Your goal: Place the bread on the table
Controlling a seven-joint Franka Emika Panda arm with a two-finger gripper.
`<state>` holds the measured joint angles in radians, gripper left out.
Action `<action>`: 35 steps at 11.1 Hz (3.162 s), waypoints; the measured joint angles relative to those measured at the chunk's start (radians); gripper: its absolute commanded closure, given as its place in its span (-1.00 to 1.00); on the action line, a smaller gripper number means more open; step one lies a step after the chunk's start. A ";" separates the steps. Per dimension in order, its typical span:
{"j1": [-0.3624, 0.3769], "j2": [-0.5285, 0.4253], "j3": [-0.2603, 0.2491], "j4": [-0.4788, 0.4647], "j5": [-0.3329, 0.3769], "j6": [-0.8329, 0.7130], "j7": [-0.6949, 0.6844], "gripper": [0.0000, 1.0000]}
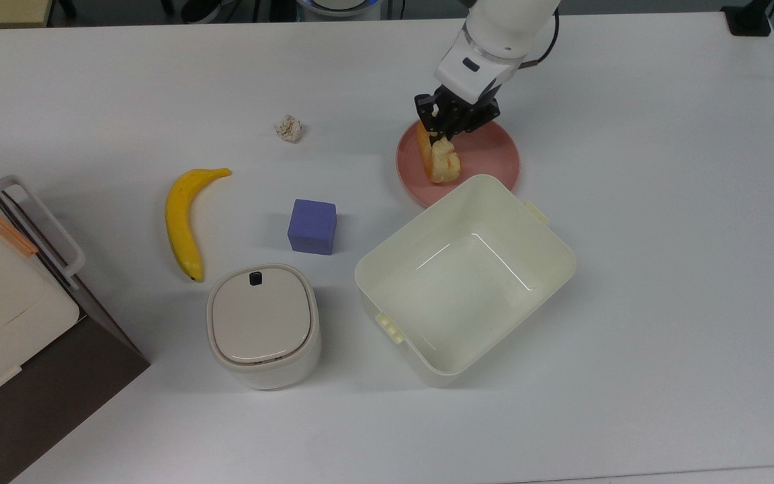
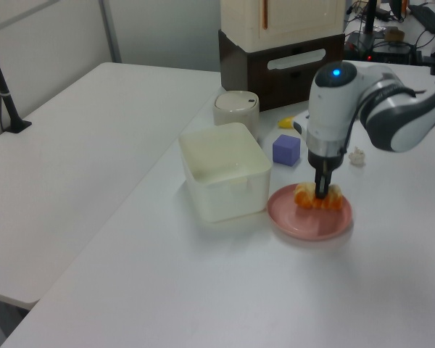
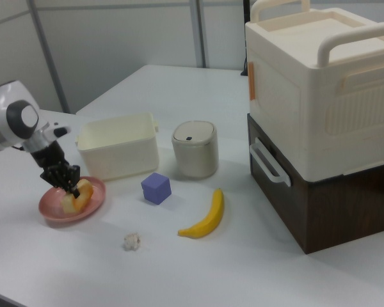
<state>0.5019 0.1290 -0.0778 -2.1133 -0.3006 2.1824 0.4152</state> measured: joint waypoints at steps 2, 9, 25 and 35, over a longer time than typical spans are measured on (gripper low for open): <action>-0.025 -0.043 -0.006 0.063 0.110 -0.165 -0.250 1.00; -0.242 -0.048 -0.014 0.144 0.032 -0.318 -0.539 1.00; -0.233 0.107 0.036 0.148 -0.021 -0.079 -0.314 -1.00; -0.364 0.066 0.030 0.338 0.085 -0.279 -0.417 -1.00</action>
<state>0.1375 0.1950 -0.0482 -1.7754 -0.2151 1.9032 -0.0020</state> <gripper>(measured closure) 0.000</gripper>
